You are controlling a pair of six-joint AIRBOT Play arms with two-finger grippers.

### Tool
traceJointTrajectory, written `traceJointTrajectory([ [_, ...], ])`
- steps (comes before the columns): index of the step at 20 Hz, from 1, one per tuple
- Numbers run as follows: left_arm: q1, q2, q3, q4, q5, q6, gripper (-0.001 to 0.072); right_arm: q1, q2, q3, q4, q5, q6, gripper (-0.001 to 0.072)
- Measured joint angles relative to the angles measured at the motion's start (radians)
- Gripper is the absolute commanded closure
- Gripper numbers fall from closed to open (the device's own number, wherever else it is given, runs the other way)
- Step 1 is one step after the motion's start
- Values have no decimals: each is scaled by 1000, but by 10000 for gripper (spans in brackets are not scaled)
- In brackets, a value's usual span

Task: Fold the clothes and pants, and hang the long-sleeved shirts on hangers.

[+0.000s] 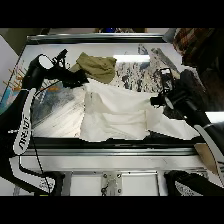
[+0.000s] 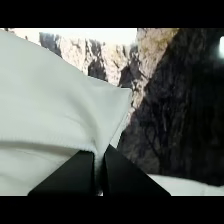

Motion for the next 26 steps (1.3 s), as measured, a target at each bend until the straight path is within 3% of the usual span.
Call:
traceJointTrajectory([
  [5,-63,37,42,15,-39,3,24,0,175,0,231,95,5,682],
  [10,-352,122,-87,159,54,-60,24,0,231,0,381,103,49,682],
  [17,-707,151,-218,425,256,-270,24,0,253,2,492,66,58,681],
  [24,-738,87,-238,533,349,-435,27,0,281,2,517,57,60,682],
  [25,-727,77,-239,539,354,-453,122,0,283,2,518,56,60,681],
  [26,-714,70,-239,542,360,-468,165,0,286,2,518,57,60,681],
])
